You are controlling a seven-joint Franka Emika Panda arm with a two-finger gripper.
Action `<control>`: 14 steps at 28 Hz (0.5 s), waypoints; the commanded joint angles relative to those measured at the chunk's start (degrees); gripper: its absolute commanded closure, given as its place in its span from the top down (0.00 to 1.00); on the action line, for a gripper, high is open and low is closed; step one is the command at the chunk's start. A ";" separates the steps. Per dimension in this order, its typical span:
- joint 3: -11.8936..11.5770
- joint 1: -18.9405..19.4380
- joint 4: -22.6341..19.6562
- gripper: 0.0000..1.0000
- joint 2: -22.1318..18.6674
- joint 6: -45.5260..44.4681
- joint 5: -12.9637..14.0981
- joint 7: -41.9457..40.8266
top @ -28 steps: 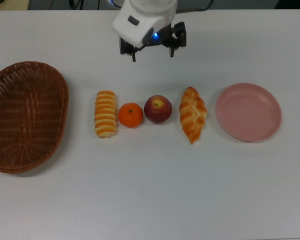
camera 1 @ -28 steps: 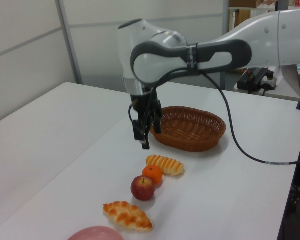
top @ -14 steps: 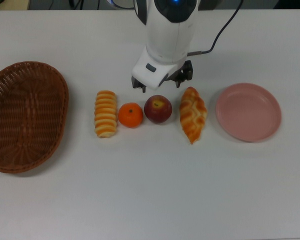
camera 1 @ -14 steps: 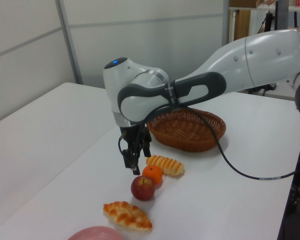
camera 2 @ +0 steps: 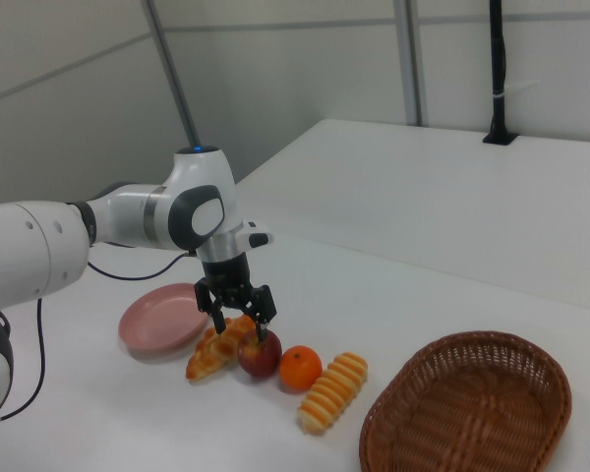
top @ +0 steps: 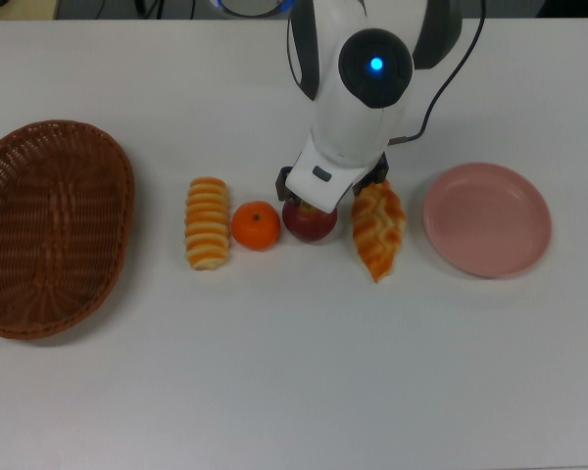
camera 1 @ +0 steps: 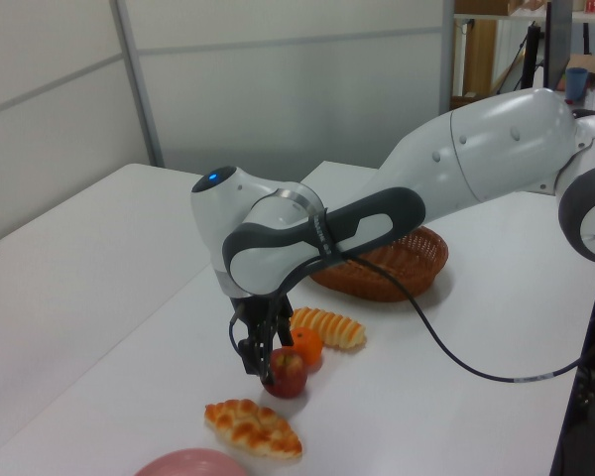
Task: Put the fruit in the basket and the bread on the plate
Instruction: 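Close the gripper on the red apple and lift it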
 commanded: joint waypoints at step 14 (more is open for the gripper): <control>-0.59 0.28 -2.78 0.80 0.53 2.34 -4.98 1.52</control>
